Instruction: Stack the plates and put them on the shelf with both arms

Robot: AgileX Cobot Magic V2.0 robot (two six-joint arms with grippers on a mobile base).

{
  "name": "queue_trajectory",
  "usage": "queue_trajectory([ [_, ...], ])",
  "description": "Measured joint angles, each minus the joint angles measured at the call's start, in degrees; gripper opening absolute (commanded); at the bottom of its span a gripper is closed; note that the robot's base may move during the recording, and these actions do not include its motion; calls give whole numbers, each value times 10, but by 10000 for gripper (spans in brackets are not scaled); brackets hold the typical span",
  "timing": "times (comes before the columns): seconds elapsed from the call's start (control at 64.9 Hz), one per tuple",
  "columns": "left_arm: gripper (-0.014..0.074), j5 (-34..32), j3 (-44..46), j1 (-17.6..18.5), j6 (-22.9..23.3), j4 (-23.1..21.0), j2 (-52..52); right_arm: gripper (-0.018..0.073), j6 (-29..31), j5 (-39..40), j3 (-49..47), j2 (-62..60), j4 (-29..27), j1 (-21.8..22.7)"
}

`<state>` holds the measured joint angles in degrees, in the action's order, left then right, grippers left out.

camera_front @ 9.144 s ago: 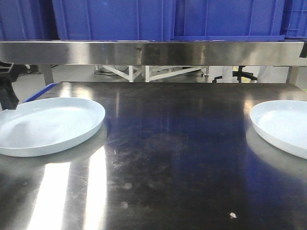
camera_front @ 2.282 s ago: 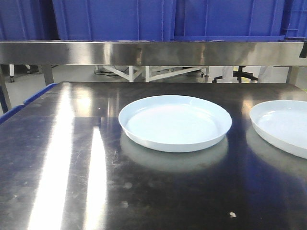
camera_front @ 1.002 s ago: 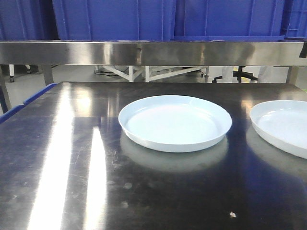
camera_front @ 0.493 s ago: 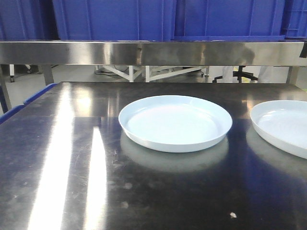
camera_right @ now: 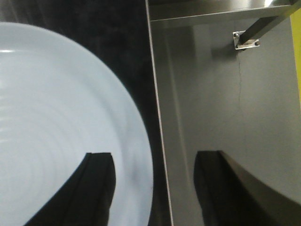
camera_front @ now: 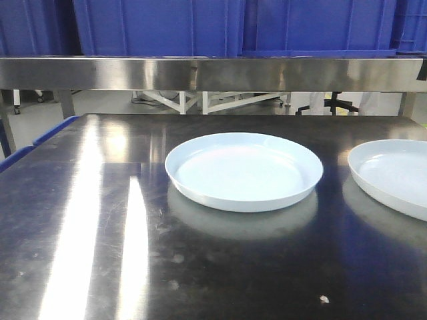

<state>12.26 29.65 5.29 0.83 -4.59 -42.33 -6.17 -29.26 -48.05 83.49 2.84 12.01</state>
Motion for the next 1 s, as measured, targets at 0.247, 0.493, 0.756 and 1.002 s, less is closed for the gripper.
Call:
queue_trajectory([
  [0.247, 99, 0, 0, 0, 0, 0, 0, 487, 0, 5, -12, 43, 1, 9],
  [0.493, 99, 0, 0, 0, 0, 0, 0, 169, 0, 12, -13, 57, 1, 9],
  [0.756, 99, 0, 0, 0, 0, 0, 0, 57, 0, 19, -20, 54, 0, 9],
  [1.002, 99, 0, 0, 0, 0, 0, 0, 57, 0, 13, -71, -14, 1, 9],
])
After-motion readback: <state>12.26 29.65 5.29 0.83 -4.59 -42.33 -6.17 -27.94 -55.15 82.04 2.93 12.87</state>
